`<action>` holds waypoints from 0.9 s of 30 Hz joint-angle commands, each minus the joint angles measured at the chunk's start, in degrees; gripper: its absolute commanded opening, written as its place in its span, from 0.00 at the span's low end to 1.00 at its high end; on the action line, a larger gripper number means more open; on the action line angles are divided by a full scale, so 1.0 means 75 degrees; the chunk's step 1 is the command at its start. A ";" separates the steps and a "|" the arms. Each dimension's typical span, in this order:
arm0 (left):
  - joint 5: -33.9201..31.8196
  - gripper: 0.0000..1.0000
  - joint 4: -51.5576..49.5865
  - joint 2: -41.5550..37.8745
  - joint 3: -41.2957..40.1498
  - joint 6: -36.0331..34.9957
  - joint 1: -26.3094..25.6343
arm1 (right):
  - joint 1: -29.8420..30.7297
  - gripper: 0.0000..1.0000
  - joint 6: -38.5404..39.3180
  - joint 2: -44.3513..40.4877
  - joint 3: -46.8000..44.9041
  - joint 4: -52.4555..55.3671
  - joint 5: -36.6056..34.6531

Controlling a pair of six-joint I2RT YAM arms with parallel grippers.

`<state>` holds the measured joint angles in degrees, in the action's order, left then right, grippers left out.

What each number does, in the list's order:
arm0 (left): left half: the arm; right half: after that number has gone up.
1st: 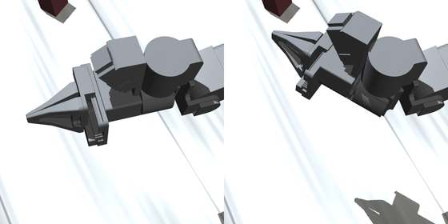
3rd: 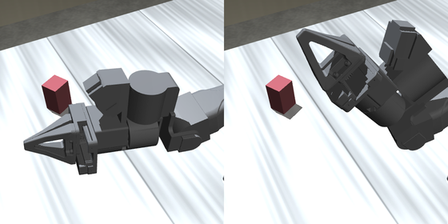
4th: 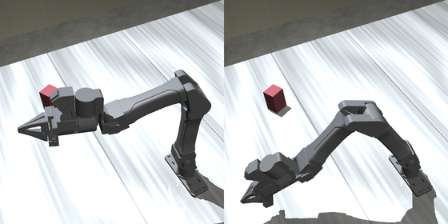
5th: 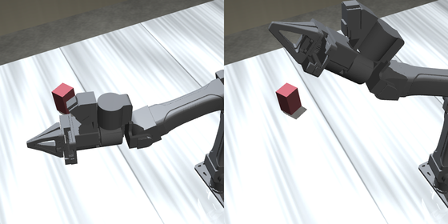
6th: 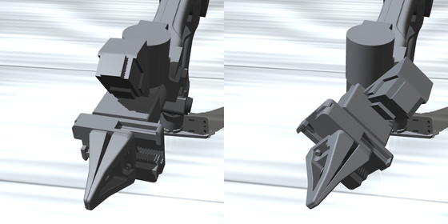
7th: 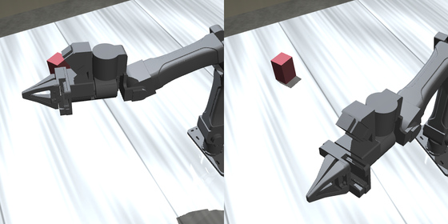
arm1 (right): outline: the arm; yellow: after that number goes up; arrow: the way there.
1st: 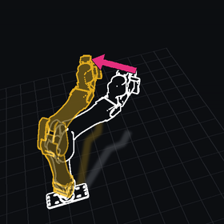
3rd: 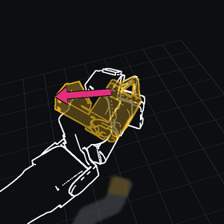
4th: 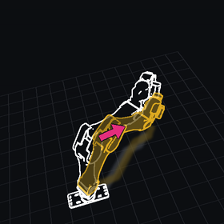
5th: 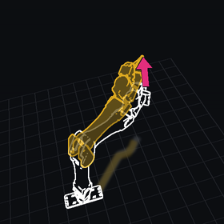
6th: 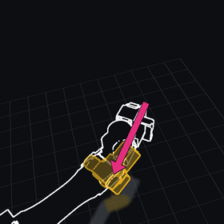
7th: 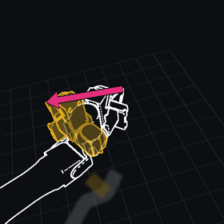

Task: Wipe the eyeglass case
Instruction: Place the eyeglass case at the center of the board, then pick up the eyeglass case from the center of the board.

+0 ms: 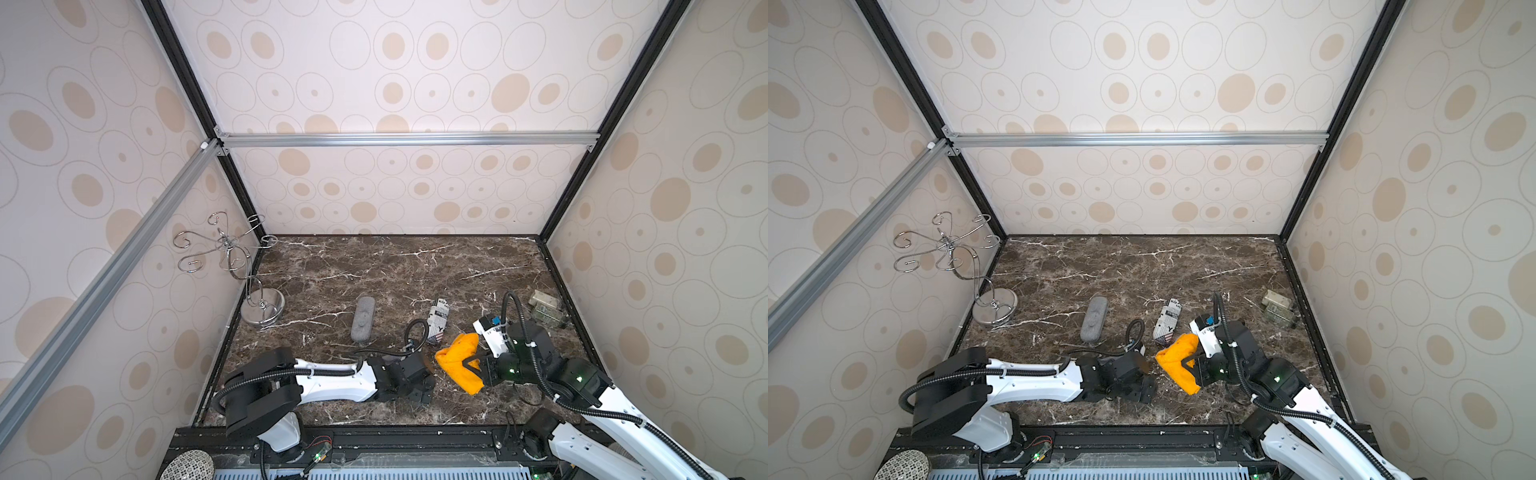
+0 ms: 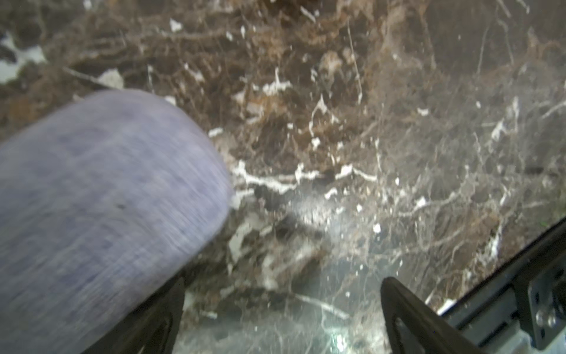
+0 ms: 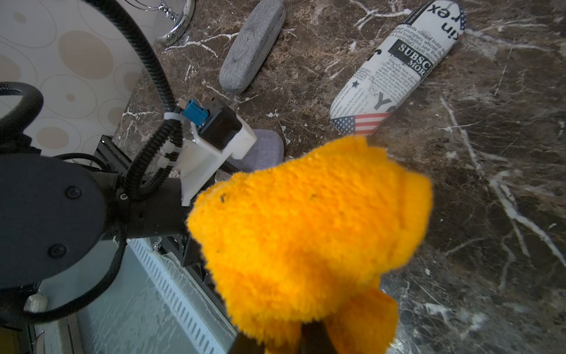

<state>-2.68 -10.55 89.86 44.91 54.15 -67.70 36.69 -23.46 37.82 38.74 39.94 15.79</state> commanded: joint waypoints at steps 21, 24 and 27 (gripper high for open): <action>-0.2253 0.97 -0.1719 -0.2359 -0.0835 -0.1952 0.0230 | 0.0019 0.00 -0.0108 0.0387 -0.0304 -0.0182 -0.0113; -0.2280 0.95 -0.1454 -0.2313 -0.1188 -0.2149 0.0340 | 0.0024 0.00 -0.0104 0.0459 -0.0189 -0.0078 -0.0085; -0.2207 0.92 -0.1257 -0.2209 -0.1425 -0.2167 0.0621 | 0.0019 0.00 -0.0095 0.0492 -0.0058 0.0049 -0.0124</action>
<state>-17.02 -19.88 72.99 35.09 39.99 -64.95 36.69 -24.03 41.43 36.86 39.57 15.18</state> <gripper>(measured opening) 0.928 0.131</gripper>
